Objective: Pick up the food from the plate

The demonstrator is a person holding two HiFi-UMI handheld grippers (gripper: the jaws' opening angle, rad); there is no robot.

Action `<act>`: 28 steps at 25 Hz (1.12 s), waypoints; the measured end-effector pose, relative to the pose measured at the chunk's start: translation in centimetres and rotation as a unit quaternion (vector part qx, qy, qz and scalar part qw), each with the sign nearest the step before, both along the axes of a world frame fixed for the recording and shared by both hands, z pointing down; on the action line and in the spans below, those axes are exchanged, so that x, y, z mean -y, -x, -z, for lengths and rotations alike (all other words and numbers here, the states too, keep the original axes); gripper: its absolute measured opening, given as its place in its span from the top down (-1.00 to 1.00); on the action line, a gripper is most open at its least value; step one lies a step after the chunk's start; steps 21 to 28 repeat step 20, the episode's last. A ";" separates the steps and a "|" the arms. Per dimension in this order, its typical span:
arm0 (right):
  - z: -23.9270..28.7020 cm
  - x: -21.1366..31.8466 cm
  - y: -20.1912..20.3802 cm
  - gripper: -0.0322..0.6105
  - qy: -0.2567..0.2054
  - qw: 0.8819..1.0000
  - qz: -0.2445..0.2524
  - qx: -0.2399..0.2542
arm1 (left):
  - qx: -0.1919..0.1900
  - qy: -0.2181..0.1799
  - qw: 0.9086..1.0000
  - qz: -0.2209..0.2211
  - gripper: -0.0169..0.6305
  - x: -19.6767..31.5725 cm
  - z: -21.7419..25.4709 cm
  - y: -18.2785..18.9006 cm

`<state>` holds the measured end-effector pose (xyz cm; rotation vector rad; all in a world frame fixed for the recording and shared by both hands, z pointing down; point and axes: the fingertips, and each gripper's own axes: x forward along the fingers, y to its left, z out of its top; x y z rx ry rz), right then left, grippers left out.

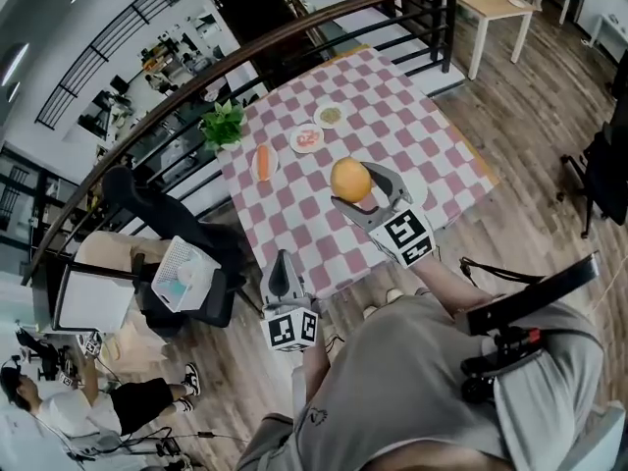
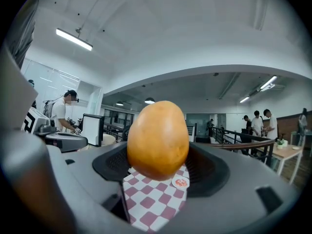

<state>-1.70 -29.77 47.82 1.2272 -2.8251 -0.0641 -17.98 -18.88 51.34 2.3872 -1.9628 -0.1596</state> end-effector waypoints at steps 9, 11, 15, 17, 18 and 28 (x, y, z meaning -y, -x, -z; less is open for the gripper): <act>2.5 -0.5 -0.2 -0.17 -0.018 1.000 -0.004 0.011 | -0.017 -0.005 1.000 -0.018 0.92 -0.4 0.4 0.7; 2.9 -0.7 0.0 -0.17 -0.021 1.000 -0.003 0.010 | -0.028 -0.003 0.999 -0.019 0.92 -0.6 0.4 0.9; 3.1 -0.8 0.2 -0.17 -0.025 1.000 -0.001 0.007 | -0.053 -0.001 0.998 -0.026 0.92 -0.6 0.0 1.2; 3.1 -1.1 0.2 -0.17 -0.027 1.000 -0.002 0.004 | -0.055 -0.001 0.998 -0.029 0.92 -0.7 -0.1 1.3; 3.1 -1.2 0.3 -0.17 -0.027 1.000 -0.002 0.003 | -0.054 0.000 0.998 -0.030 0.92 -0.7 -0.2 1.4; 3.0 -1.5 0.3 -0.17 -0.028 1.000 -0.001 0.001 | -0.052 0.001 0.998 -0.031 0.92 -0.8 -0.4 1.5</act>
